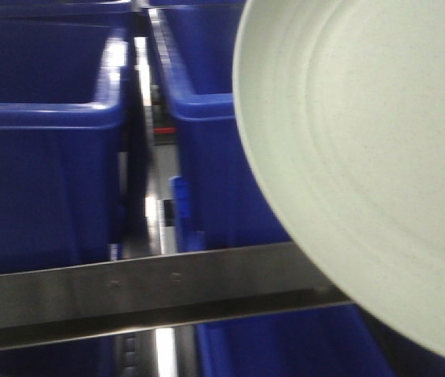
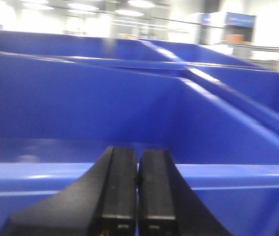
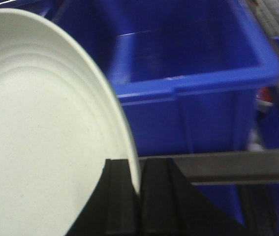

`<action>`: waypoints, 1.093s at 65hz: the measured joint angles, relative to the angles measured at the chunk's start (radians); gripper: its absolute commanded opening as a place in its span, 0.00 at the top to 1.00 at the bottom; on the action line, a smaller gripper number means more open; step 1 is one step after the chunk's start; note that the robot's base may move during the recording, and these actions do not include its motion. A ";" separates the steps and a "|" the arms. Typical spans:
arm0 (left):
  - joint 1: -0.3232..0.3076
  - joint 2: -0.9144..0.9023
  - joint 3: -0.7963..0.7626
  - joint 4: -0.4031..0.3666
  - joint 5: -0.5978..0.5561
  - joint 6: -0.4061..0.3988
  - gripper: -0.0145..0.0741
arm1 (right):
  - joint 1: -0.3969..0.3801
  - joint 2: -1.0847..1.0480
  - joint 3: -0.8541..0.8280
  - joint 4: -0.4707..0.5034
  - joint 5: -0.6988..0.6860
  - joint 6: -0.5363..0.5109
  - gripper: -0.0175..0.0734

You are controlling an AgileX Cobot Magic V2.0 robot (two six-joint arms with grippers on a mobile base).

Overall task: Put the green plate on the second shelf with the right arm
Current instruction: 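Drive up to the shelf rack and extend the plate over a blue bin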

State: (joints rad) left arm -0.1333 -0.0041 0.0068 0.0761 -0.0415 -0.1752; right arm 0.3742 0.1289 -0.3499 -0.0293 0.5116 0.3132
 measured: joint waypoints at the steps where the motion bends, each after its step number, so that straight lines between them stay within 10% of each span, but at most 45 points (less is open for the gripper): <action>1: 0.000 0.000 0.000 0.000 0.000 0.000 0.69 | 0.000 0.000 0.000 0.000 0.000 0.000 0.78; 71: 0.000 0.000 0.000 0.000 0.000 0.000 0.69 | 0.000 0.000 0.000 0.000 -0.005 0.000 0.78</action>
State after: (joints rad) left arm -0.1333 -0.0041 0.0068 0.0761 -0.0415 -0.1752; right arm 0.3742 0.1289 -0.3499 -0.0293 0.5062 0.3132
